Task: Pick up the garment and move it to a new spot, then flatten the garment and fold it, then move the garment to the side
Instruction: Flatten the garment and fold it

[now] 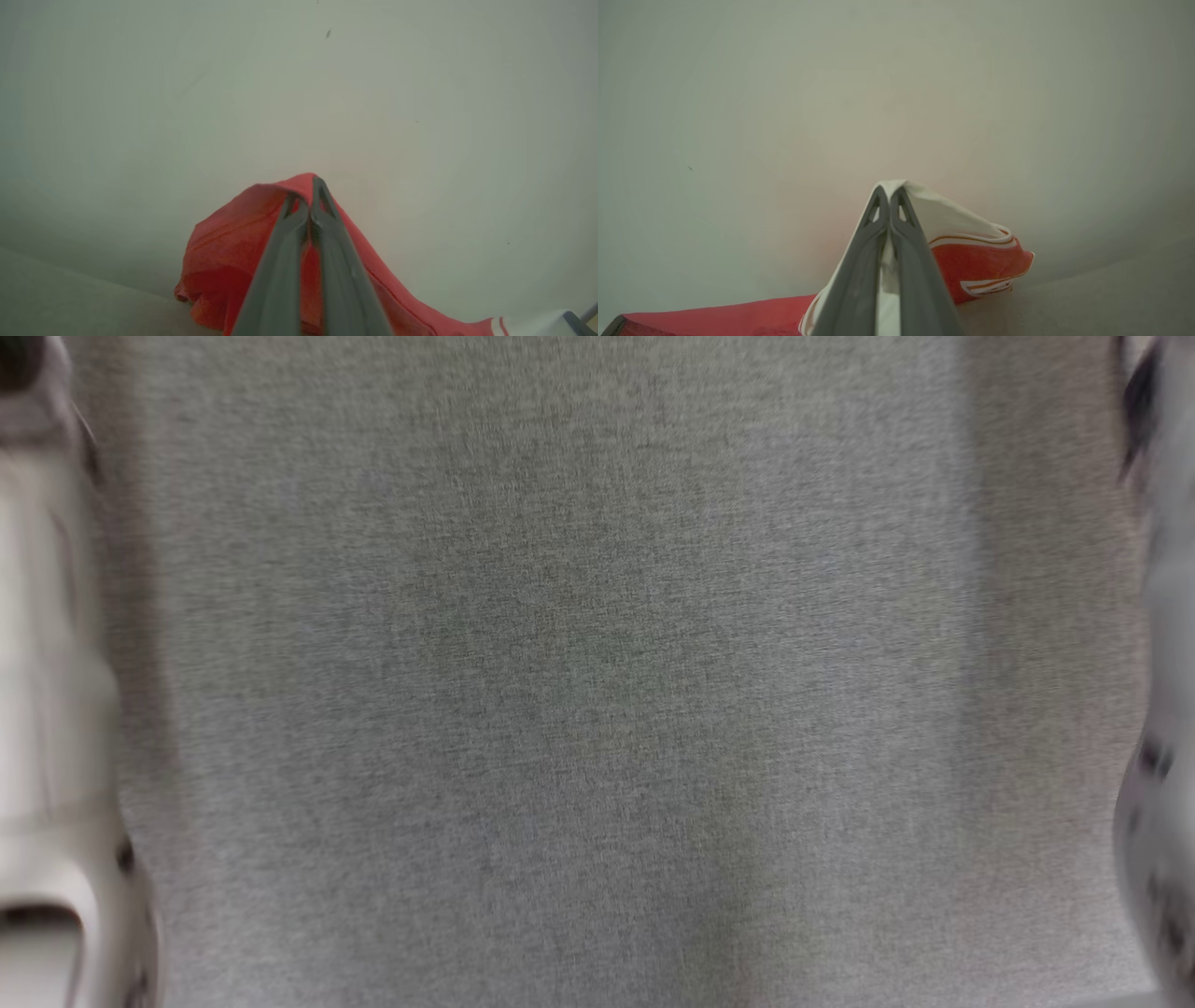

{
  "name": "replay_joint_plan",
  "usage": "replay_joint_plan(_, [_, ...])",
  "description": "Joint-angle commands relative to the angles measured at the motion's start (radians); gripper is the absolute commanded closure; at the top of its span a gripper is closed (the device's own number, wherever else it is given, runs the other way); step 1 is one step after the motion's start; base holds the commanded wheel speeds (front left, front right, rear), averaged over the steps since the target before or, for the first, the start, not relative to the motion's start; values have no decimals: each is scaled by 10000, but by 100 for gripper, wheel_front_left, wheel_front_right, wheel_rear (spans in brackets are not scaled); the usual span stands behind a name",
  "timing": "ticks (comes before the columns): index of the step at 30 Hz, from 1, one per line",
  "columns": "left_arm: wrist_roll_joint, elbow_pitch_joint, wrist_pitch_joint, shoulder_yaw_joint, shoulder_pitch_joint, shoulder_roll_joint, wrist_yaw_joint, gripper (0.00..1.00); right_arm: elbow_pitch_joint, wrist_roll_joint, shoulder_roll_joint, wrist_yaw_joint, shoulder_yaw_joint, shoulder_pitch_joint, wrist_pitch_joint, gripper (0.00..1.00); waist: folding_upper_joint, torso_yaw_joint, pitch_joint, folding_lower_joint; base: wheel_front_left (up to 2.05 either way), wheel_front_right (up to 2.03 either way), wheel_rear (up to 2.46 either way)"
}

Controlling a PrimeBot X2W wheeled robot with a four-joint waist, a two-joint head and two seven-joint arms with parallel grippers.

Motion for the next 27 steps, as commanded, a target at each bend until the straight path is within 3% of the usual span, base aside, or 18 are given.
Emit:
replay_joint_plan(1, [-163, -62, -18, -102, 515, 185, -20, 100, -202, 205, -139, 26, 117, 633, 212, 100, -2, 51, -889, -1, 0, 0, 0])
replay_joint_plan(7, [-956, -233, -18, -723, 3301, 616, -19, 100, -1709, 933, -712, 26, 582, 3989, 2232, 100, -2, -134, -2548, -1, 0, 0, 0])
replay_joint_plan(14, [-1646, 124, 194, -1342, 6452, 782, -7, 100, -3298, 288, -1379, 26, 368, 7755, 5426, 100, -2, -241, -4390, -1, 0, 0, 0])
replay_joint_plan(19, [-1890, 207, 223, -1349, 7791, 707, 20, 100, -4107, -135, -1237, 26, -182, 9325, 6760, 100, -2, -263, -5223, -1, 0, 0, 0])
replay_joint_plan(27, [-2115, -339, 404, -1445, 9476, 542, 133, 100, -4720, -1123, -871, 26, -905, 10666, 7784, 100, -2, -145, -5905, -1, 0, 0, 0])
